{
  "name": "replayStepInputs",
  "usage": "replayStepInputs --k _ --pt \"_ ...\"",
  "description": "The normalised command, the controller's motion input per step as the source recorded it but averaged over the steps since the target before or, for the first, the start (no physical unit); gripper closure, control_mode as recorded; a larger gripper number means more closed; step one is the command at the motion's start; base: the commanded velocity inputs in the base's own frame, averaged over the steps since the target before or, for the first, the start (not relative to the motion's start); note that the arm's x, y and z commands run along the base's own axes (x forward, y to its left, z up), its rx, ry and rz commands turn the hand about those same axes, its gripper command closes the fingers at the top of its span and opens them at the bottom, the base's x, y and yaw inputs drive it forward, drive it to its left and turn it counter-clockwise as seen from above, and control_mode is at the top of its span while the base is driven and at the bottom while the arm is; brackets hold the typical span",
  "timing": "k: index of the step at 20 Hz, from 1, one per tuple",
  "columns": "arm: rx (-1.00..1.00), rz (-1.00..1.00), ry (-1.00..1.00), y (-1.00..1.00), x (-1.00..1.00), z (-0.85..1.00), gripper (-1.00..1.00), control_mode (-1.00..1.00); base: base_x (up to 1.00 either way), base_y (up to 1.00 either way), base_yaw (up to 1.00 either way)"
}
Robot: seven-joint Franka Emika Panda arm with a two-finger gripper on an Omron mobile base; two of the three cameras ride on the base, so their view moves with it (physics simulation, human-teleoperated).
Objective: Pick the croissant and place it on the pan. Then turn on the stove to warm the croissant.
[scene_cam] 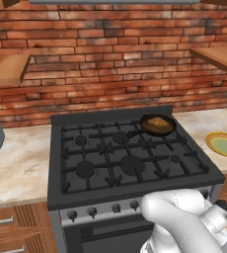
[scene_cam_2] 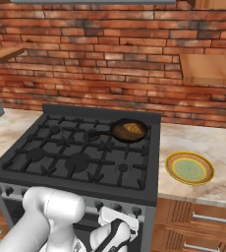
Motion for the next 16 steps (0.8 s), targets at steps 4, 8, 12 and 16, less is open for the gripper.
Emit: replayStepInputs --k 4,8,12,16 --pt "-0.27 0.08 -0.07 0.00 -0.11 0.00 1.00 -1.00 0.00 0.00 0.00" --pt "-0.08 0.03 0.00 0.00 0.00 0.00 1.00 -1.00 0.00 0.00 0.00" --pt "-0.01 0.01 0.08 0.01 0.06 0.00 1.00 -1.00 0.00 0.00 0.00" --pt "-0.12 0.00 0.03 0.00 0.01 0.00 1.00 -1.00 0.00 0.00 0.00"
